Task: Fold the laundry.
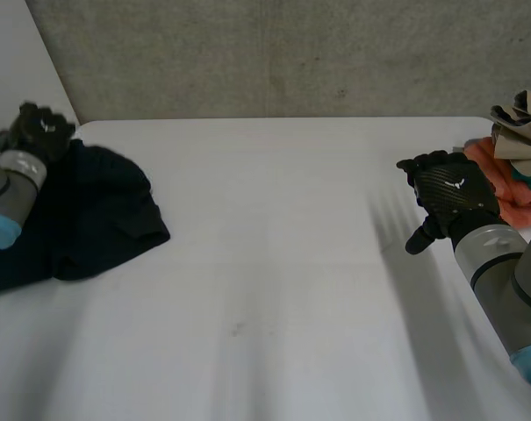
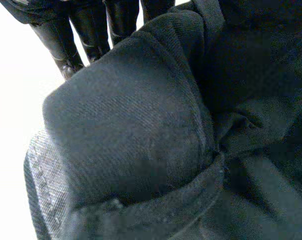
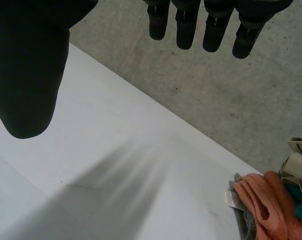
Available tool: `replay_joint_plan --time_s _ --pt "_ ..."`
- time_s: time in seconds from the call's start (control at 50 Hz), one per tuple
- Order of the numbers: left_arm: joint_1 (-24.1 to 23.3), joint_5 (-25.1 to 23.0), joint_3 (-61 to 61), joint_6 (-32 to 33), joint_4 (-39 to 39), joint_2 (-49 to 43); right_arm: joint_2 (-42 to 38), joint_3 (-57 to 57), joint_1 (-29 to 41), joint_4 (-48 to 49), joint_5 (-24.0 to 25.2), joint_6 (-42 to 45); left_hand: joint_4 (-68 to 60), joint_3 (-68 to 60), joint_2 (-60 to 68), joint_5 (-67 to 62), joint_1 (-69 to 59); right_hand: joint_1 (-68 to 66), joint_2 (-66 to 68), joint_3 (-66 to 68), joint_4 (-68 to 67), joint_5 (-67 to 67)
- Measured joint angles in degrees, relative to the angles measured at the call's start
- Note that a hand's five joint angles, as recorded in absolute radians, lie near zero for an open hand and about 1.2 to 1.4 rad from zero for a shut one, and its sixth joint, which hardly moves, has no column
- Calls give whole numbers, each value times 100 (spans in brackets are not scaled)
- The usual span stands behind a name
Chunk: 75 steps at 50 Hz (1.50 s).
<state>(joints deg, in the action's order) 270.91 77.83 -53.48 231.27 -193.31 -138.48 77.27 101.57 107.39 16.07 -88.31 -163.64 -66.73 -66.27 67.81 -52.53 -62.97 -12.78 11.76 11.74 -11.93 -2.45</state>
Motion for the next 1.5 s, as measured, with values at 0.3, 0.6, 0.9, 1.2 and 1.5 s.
replay_joint_plan --time_s 0.3,0.6,0.9,1.2,1.5 --pt "-2012 -836 -2013 -3216 -574 2783 380 -216 -590 -235 293 -69 -195 -163 56 -260 -152 0 0 0 0 0" --pt "-4354 -1493 -3704 -3857 -761 1899 311 -297 -1568 -601 1744 -86 2633 2559 -2735 2218 2487 0 0 0 0 0" --pt "-3169 -535 -4129 -3872 -592 3829 -2 -1071 -867 -1436 1900 540 5496 5411 -5587 4979 5093 0 0 0 0 0" --pt "-180 -1033 -4252 -3994 2040 4477 -1255 -3554 584 -4128 2210 1185 5496 5410 -5587 4979 5094 -205 379 376 -347 -327" --pt "1389 -1674 -3851 -2560 2198 2343 -3532 -6409 1640 -4810 1652 439 5446 5366 -5529 4957 5059 -310 479 485 -456 -480"
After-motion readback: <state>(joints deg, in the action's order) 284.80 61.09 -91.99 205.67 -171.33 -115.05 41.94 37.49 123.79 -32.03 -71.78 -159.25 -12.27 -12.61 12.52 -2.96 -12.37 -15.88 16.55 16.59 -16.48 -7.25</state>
